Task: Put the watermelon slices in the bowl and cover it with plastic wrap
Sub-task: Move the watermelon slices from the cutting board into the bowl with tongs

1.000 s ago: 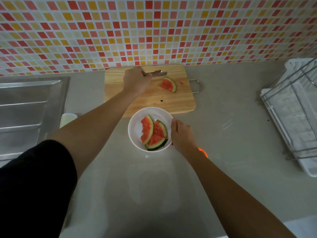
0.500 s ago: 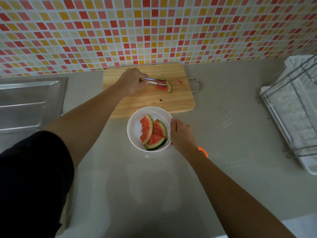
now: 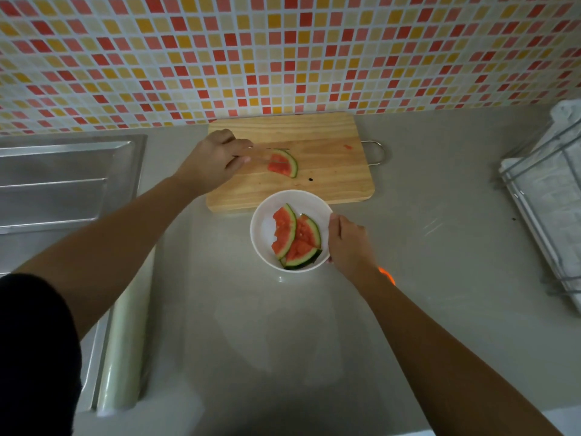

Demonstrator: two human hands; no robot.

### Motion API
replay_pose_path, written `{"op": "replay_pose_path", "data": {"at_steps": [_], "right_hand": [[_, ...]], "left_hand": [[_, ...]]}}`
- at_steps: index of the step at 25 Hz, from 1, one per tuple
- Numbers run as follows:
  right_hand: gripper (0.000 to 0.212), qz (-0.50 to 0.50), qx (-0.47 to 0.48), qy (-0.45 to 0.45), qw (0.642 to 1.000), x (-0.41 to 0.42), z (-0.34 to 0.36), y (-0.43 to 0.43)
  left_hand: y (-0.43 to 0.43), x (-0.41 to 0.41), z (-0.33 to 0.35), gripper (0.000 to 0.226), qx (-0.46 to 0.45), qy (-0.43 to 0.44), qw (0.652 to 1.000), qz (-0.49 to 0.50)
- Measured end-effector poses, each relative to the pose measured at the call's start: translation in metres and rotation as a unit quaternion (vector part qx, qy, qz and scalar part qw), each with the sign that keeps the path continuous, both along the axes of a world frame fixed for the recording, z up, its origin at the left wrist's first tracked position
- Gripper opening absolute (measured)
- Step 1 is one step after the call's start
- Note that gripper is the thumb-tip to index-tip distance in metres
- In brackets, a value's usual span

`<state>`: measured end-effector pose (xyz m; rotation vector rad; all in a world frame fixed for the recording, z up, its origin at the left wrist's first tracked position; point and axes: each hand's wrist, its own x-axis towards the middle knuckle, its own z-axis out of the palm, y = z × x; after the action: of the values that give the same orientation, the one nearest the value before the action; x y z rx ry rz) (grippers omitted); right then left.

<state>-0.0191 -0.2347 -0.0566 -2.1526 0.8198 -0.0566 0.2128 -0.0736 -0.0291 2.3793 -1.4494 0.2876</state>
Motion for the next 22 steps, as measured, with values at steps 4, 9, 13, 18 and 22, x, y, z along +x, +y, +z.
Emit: {"op": "replay_pose_path", "data": {"at_steps": [4, 9, 13, 18, 22], "right_hand": [[0.043, -0.004, -0.002, -0.006, 1.000, 0.000, -0.002, -0.001], [0.041, -0.004, 0.003, 0.000, 1.000, 0.000, -0.001, 0.000], [0.041, -0.010, 0.001, 0.000, 1.000, 0.001, -0.001, 0.001], [0.041, -0.002, 0.003, 0.000, 1.000, 0.002, -0.002, 0.001], [0.041, -0.011, 0.014, 0.000, 1.000, 0.001, -0.001, 0.001]], "left_hand": [[0.016, -0.018, -0.017, 0.026, -0.026, -0.124, 0.990, -0.068], [0.025, -0.032, -0.034, 0.029, -0.040, -0.151, 0.984, -0.087], [0.027, -0.030, -0.038, 0.029, -0.041, -0.136, 0.987, -0.080], [0.012, -0.029, -0.039, 0.034, -0.008, -0.156, 0.987, -0.036], [0.006, -0.027, -0.041, 0.033, 0.015, -0.176, 0.984, -0.039]]}}
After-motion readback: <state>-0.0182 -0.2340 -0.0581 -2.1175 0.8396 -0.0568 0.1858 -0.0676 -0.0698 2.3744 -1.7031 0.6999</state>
